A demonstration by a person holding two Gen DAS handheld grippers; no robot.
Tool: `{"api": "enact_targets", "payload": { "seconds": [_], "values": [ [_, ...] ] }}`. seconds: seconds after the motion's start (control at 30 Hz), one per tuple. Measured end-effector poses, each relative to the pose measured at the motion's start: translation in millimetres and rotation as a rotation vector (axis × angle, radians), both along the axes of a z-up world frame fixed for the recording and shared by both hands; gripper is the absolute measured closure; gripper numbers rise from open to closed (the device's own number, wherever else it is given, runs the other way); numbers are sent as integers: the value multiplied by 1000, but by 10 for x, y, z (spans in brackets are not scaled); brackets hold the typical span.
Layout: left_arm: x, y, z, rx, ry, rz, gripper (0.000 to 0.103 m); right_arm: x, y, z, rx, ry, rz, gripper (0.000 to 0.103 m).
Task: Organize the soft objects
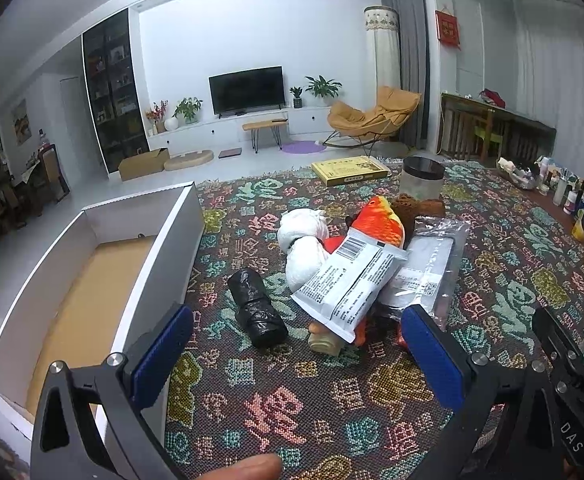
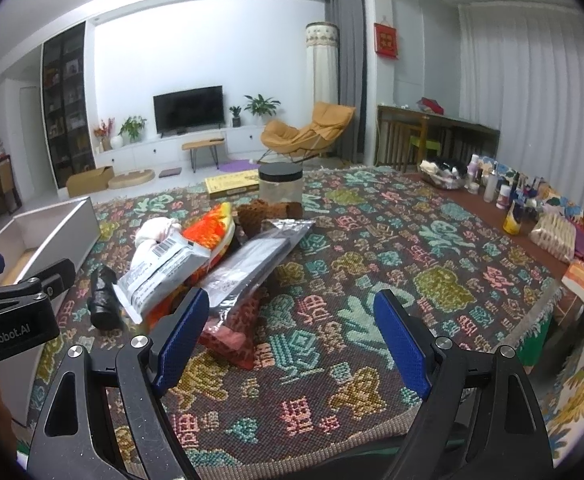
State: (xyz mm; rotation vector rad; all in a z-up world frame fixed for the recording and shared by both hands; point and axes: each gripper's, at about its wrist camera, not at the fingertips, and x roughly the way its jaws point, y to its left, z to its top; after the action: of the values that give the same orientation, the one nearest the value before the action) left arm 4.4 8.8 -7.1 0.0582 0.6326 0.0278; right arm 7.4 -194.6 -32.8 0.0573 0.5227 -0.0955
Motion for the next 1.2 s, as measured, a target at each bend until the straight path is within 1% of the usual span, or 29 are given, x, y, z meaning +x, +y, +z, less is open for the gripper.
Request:
{"api": "enact_targets", "payload": {
  "seconds": [1.2],
  "values": [
    [122,34,-257,-5,56,4,0,94,45,-197,4,54,13,16]
  ]
}}
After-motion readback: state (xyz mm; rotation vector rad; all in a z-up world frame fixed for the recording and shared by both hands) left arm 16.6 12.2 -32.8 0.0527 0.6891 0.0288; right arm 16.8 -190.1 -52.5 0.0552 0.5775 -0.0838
